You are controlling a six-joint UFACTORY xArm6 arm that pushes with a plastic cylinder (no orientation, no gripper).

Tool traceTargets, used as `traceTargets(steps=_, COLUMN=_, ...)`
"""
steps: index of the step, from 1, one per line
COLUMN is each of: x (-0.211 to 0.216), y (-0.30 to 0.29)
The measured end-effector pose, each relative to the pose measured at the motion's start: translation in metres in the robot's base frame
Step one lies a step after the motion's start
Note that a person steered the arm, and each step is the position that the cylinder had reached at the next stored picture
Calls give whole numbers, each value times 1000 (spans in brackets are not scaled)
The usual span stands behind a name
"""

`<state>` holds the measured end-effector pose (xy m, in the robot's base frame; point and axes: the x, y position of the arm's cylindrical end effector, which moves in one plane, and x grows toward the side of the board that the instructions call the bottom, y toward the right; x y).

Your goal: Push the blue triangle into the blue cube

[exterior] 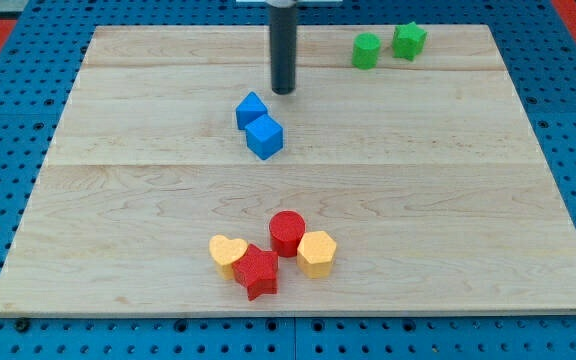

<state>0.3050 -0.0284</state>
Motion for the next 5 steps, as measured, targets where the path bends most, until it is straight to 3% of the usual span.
traceTargets(steps=1, x=35, y=-43)
traceTargets(steps=2, x=87, y=6)
traceTargets(steps=3, x=92, y=9)
traceTargets(steps=5, x=178, y=2)
